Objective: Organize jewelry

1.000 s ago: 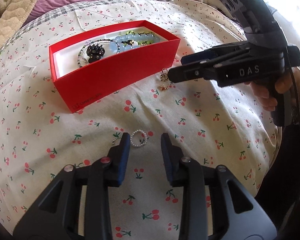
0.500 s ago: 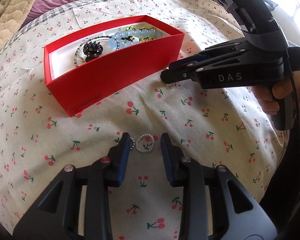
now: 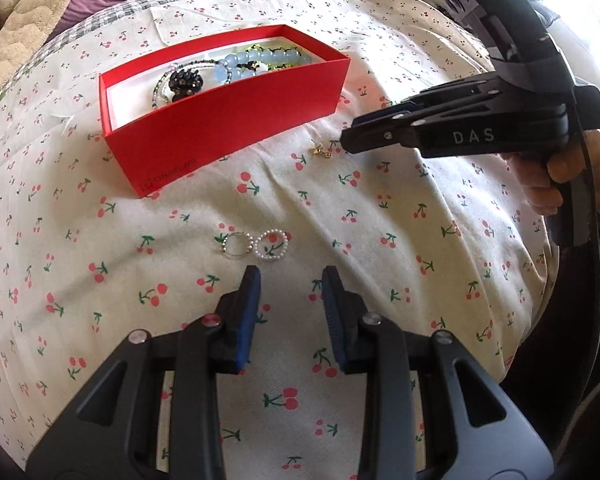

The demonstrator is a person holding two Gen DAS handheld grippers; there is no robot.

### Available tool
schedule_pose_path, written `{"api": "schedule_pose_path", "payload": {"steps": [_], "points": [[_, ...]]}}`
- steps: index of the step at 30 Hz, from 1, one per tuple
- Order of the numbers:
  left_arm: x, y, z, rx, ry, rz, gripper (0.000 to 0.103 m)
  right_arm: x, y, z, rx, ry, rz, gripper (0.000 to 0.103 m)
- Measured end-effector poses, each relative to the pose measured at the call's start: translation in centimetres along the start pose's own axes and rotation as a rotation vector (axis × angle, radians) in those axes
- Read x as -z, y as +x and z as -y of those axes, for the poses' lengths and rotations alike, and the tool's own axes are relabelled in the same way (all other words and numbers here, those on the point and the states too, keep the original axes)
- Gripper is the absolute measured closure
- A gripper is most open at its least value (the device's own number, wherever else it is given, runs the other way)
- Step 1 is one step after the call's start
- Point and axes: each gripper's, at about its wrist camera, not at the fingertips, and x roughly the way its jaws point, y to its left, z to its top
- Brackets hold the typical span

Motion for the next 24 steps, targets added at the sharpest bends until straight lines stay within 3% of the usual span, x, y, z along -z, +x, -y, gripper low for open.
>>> {"api": "schedule_pose_path", "payload": {"steps": [5,13,20,24], "points": [[0.0,1.0,-0.8,0.028,-0.072,-0.011,0.069,0.9,-0.6,-0.5,-0.005,0.006,-0.048,0.084],[-0.4,1.8,-0.9,0.043,-0.096,0.015,0.070,1.5,-1.4,-0.4,-0.021,0.000,-0.049,0.084],[-1.3,2.5,-0.2,0.009,-0.072,0.025,0.092,1.7,-1.5,-0.1,-0.028,-0.009,-0.047,0.084],[-1.3,2.4,0.2,0.005,-0.053,0.023,0.100,1.7,-1.9,0.0,-0.027,-0.003,-0.040,0.084]]}}
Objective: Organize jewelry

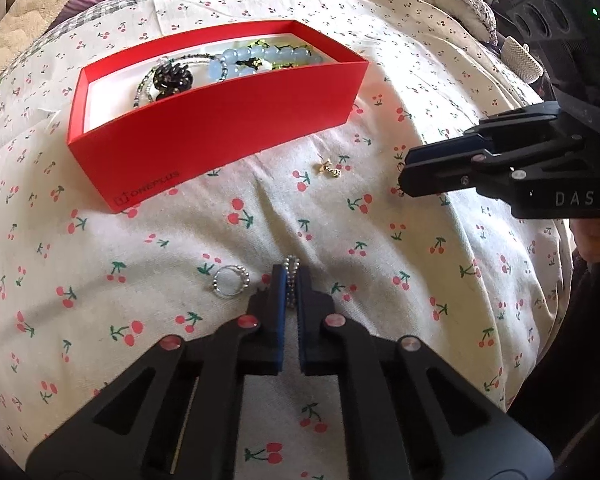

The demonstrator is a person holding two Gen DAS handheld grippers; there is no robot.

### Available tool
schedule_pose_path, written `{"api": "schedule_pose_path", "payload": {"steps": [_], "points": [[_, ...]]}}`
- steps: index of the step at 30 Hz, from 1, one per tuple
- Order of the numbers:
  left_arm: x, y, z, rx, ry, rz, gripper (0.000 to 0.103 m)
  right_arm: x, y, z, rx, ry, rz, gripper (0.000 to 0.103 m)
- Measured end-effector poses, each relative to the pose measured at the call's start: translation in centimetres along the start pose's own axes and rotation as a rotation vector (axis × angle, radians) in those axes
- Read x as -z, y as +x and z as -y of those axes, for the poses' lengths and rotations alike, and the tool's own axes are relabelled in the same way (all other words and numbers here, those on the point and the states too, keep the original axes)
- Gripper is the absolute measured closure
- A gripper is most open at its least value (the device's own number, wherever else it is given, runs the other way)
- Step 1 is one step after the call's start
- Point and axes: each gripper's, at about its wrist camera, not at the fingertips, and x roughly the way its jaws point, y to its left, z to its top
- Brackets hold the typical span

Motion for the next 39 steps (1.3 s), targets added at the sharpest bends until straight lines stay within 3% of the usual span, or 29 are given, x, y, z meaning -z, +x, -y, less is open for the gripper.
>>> {"api": "schedule_pose_path", "payload": {"steps": [12,30,39], "points": [[-0.4,-1.7,-0.9,0.038,-0.103,0.017,0.100,-1.0,-2.5,0.3,-0.032,0.046,0.049,0.084],[-5.8,-6.9,-6.0,0.050,-0.307,0.179,0.100,-6.0,-3.6,0.0,-0.102,0.171,0.091,0.084],[-7.5,-5.1,-8.4,0.016,-0.384,0.164,0.100,-8.1,-2.0,1.0,-0.095,0.230,0.093,0.084]]}}
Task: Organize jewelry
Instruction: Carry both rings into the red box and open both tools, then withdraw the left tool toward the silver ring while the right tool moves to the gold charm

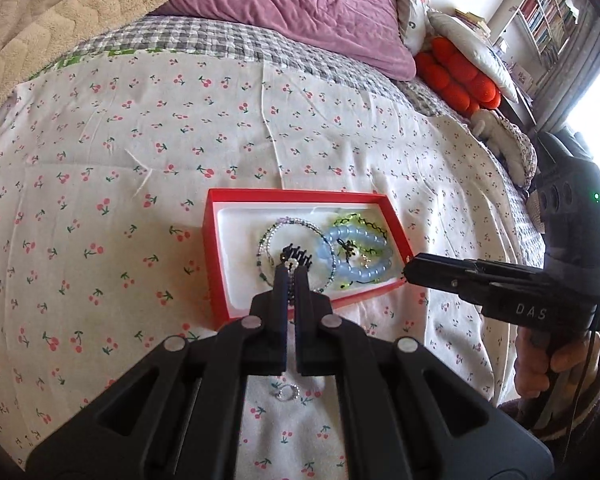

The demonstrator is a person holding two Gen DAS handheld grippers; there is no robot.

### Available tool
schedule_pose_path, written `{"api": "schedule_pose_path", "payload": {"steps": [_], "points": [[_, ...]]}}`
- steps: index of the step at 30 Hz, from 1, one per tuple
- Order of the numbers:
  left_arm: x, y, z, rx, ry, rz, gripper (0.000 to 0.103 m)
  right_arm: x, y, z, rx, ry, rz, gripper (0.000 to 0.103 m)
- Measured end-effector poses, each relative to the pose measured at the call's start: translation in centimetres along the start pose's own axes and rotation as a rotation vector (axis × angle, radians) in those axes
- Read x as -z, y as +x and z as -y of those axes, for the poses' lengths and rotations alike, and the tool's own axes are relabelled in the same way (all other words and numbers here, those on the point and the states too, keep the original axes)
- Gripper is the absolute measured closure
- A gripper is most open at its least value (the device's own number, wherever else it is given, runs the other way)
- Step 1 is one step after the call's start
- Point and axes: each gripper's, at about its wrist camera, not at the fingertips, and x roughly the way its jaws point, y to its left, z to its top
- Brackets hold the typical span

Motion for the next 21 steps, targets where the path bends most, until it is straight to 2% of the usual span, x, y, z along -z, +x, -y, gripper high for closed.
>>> {"api": "schedule_pose_path", "payload": {"steps": [8,10,11,12,13,17,21], "points": [[-0.2,1.3,-0.2,-0.019,-0.014,-0.014,0.100,-0.8,1.4,0.6,-0.004,0.021,-0.020,0.083],[-0.3,1.1,0.0,-0.024,0.001,-0.006,0.098,-0.8,1.4,0.7,-0.005,0.028,-0.021,0.071],[-0.2,1.1,0.1,-0.025,0.007,-0.007,0.091,-0.8,1.3,0.8,-0.003,0.033,-0.021,0.066],[-0.2,1.0,0.2,-0.028,0.009,-0.006,0.083,-0.8,1.1,0.9,0.000,0.039,-0.017,0.053],[-0.1,0.9,0.2,-0.035,0.011,-0.003,0.080,-0.8,0.9,1.0,0.001,0.041,-0.009,0.048],[0.5,0.3,0.1,-0.049,0.014,-0.002,0.072,-0.5,-0.1,0.5,0.010,0.004,0.010,0.048],[1.3,-0.8,0.4,-0.070,0.040,0.016,0.051,0.4,-0.6,-0.1,0.021,-0.037,0.006,0.048]]}}
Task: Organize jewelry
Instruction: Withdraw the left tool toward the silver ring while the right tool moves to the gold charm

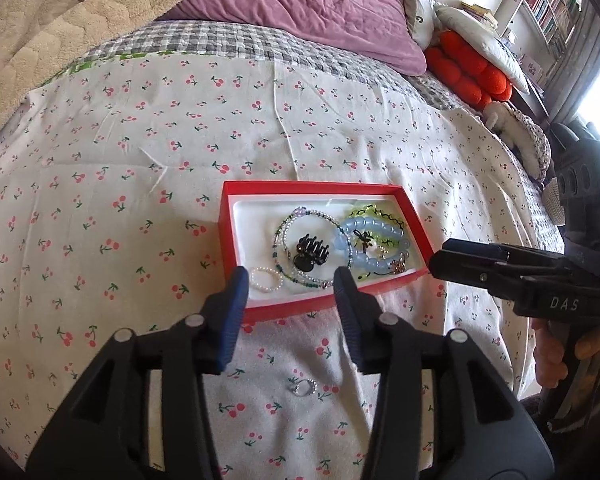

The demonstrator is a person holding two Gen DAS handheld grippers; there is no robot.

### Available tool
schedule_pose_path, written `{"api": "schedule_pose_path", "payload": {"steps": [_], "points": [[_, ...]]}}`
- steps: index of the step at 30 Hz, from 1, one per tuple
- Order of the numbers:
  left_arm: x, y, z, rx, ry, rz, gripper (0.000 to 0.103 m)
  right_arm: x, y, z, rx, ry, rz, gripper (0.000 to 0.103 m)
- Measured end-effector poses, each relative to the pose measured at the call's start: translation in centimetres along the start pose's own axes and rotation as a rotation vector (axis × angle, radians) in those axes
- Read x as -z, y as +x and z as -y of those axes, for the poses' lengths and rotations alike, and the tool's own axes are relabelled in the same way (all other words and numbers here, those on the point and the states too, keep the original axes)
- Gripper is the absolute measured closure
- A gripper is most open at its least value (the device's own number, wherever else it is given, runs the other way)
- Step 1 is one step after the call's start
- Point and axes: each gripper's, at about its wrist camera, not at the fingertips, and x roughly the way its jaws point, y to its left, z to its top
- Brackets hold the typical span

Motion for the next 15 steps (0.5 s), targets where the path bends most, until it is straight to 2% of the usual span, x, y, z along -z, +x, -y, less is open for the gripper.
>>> {"api": "schedule_pose_path", "payload": {"steps": [2,3,6,9,15], "points": [[0.5,-0.5,0.2,-0.008,0.031,0.006,0.046,0.6,-0.3,-0.4,0.014,-0.023,0.001,0.048],[0.7,-0.7,0.3,-0.015,0.047,0.008,0.040,0.8,-0.4,-0.5,0.016,-0.033,0.000,0.048],[1.7,-1.1,0.3,-0.049,0.084,0.003,0.029,1.7,-0.8,-0.9,0.026,-0.059,0.005,0.042],[2.9,-1.3,0.0,-0.078,0.096,-0.015,0.024,2.5,-0.8,-0.9,0.049,-0.088,0.011,0.036],[5.1,-1.3,-0.4,-0.134,0.120,-0.046,0.021,4.1,-0.1,-1.0,0.108,-0.138,0.007,0.035]]}}
